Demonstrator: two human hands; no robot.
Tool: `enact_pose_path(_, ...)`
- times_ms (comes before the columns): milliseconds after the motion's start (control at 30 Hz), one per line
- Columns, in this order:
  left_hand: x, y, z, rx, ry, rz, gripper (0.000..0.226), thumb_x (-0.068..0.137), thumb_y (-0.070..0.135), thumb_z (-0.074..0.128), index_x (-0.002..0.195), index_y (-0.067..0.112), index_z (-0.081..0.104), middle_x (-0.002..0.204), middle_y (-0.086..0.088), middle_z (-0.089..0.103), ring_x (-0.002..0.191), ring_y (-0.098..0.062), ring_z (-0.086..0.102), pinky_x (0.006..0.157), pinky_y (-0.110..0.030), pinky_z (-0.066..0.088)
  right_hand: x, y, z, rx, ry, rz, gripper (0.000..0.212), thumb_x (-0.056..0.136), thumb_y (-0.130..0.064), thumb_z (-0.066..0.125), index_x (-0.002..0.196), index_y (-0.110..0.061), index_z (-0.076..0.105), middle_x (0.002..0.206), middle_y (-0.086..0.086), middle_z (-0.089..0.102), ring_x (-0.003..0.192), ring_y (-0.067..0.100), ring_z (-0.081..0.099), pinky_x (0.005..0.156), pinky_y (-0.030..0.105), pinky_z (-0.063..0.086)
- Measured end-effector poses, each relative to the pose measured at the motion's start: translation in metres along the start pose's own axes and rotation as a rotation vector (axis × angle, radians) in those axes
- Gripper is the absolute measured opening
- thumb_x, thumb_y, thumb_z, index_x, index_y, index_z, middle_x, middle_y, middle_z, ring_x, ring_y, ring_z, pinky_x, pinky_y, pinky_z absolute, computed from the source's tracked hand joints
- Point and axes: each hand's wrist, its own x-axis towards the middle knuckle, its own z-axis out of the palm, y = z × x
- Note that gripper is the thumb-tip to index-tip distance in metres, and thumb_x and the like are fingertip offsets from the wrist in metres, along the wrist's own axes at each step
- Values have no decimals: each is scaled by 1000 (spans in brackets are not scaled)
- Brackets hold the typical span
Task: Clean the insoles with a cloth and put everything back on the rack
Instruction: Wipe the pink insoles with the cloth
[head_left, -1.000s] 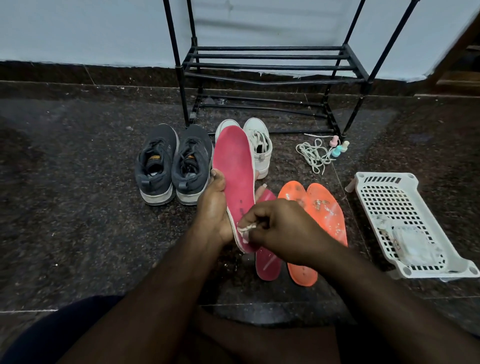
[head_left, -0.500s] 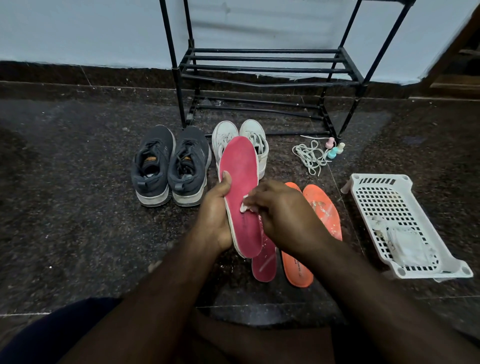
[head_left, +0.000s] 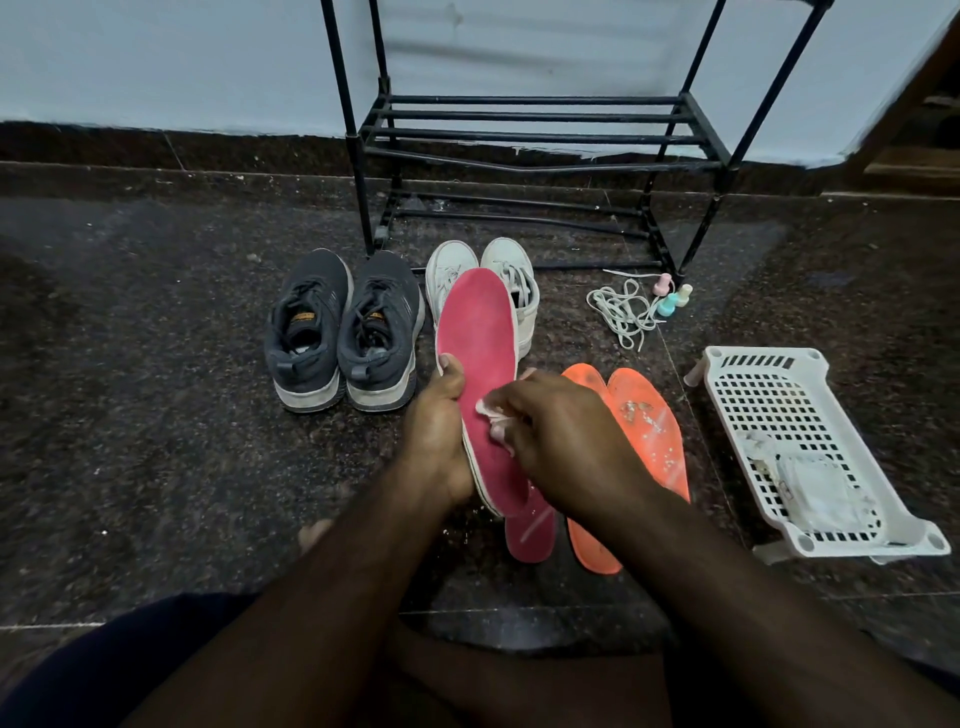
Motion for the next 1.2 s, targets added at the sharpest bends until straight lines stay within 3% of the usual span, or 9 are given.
enact_pose_path(133, 4, 2, -3, -44, 16, 37, 77, 96, 68, 34, 125, 1, 59, 123, -17, 69, 121, -36, 57, 109, -47, 36, -7, -5, 15, -106, -139, 0, 25, 85, -12, 63, 108, -20, 69, 97, 2, 54, 94, 25, 58, 75, 28, 41)
enact_pose_path(267, 4, 6, -3, -107, 32, 121, 70, 100, 61, 39, 143, 6, 46, 126, -23, 66, 122, -41, 59, 104, -52, 46, -16, -8, 7, 60, -247, 33, 11, 85, -14, 65, 93, -19, 72, 89, 0, 69, 86, 17, 66, 70, 23, 43)
enact_pose_path(433, 5, 0, -5, -79, -17, 122, 67, 98, 46, 49, 146, 1, 42, 125, -27, 60, 100, -39, 66, 81, -53, 60, 5, 11, -3, 62, 128, -108, 19, 84, -10, 62, 94, -15, 76, 91, 1, 62, 84, 13, 58, 76, 23, 44)
enact_pose_path(600, -2, -11, 3, 14, -102, 106, 47, 105, 34, 36, 111, -2, 67, 100, -26, 68, 85, -36, 70, 79, -51, 58, 18, 33, 2, -173, 50, -198, 27, 79, -24, 56, 90, -10, 75, 90, 5, 63, 85, 25, 61, 72, 30, 49)
enact_pose_path(733, -1, -11, 4, 69, -117, 150, 37, 107, 28, 37, 125, 0, 56, 102, -26, 68, 83, -37, 70, 77, -53, 58, 27, 43, -6, -94, 172, -77, 16, 79, -16, 66, 92, -11, 75, 97, 2, 61, 87, 19, 61, 76, 23, 47)
enact_pose_path(867, -2, -13, 5, 104, -163, 168, 32, 108, 18, 35, 133, 8, 52, 109, -23, 65, 90, -33, 67, 83, -48, 58, 20, 36, 7, -134, 72, -206, 16, 73, -1, 66, 84, -8, 74, 93, 6, 64, 84, 22, 62, 76, 30, 51)
enact_pose_path(967, -3, -15, 5, 158, -176, 121, 31, 107, 17, 37, 133, 11, 53, 114, -21, 66, 91, -33, 68, 75, -53, 60, 31, 45, -3, -144, 167, -158, 16, 70, 2, 63, 78, -9, 73, 87, 7, 66, 83, 27, 63, 76, 35, 52)
enact_pose_path(1033, -3, -16, 3, 179, -185, 66, 34, 107, 18, 40, 138, 10, 50, 123, -23, 64, 98, -38, 67, 68, -57, 60, 36, 53, -11, -121, 269, -66, 18, 71, 4, 62, 76, -10, 71, 83, 6, 65, 80, 25, 62, 75, 30, 47)
enact_pose_path(1200, -2, -12, 2, 200, -229, -22, 38, 101, 14, 47, 138, 7, 50, 119, -24, 65, 104, -40, 64, 79, -64, 56, 26, 51, -10, 28, 269, -41, 21, 74, 5, 61, 80, -14, 69, 80, -5, 62, 75, 8, 55, 70, 17, 39)
